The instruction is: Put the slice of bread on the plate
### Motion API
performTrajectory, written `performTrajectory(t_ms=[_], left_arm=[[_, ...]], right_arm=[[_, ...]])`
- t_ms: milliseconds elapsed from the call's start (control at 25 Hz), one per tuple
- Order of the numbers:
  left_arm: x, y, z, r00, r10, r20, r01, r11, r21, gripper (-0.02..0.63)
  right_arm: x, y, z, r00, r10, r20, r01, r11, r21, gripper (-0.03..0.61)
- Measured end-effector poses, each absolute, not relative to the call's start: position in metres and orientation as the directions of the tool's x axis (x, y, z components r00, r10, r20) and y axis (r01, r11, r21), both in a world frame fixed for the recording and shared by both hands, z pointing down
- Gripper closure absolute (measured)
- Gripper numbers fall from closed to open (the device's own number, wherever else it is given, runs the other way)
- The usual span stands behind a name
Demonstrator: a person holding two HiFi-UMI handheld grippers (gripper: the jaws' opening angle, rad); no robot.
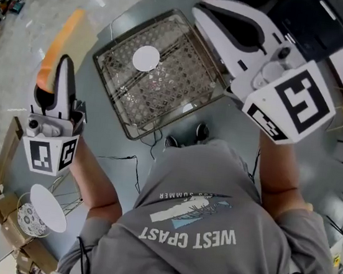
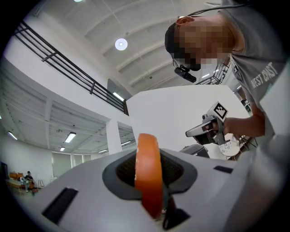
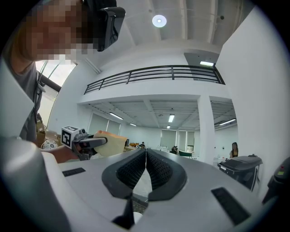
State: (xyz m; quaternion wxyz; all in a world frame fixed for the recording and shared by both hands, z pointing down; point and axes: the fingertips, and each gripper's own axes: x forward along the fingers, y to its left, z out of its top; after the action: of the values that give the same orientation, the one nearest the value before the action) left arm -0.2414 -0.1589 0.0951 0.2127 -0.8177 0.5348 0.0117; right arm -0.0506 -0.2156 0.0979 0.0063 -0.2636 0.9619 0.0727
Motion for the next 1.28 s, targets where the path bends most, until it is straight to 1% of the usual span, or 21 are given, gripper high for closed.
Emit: performTrajectory(t_ms=[280, 480, 760, 1080, 1280], left_arm=[[-0.213, -0.175, 0.116, 0.377, -0.903, -0.206, -0.89, -0.292, -0.35, 0.518], [-0.207, -0.186, 0.134, 0.351, -0.923, -0.158, -0.891, -0.278, -0.359, 0.518], [-0.215, -0.213, 0.168, 0.326, -0.941, -0.092, -0.869, -0.26, -0.42, 0.518], [-0.231, -0.252, 0.22, 0.31, -0.95, 0.017, -0.803, -0.272, -0.53, 0.518], [-0.242, -0.274, 0.254, 0.302, -0.95, 0.075, -0.773, -0.291, -0.563, 0.518]], right_arm=[[-0.032, -0.239, 0.111, -0.889, -0.455, -0.044, -0.457, 0.88, 0.131, 0.572], [-0.031, -0.253, 0.124, -0.901, -0.432, -0.03, -0.433, 0.894, 0.112, 0.572], [-0.038, -0.273, 0.142, -0.897, -0.441, -0.013, -0.441, 0.893, 0.09, 0.572], [-0.053, -0.291, 0.162, -0.89, -0.455, 0.034, -0.452, 0.889, 0.074, 0.572], [-0.064, -0.302, 0.175, -0.887, -0.458, 0.059, -0.455, 0.889, 0.055, 0.572]])
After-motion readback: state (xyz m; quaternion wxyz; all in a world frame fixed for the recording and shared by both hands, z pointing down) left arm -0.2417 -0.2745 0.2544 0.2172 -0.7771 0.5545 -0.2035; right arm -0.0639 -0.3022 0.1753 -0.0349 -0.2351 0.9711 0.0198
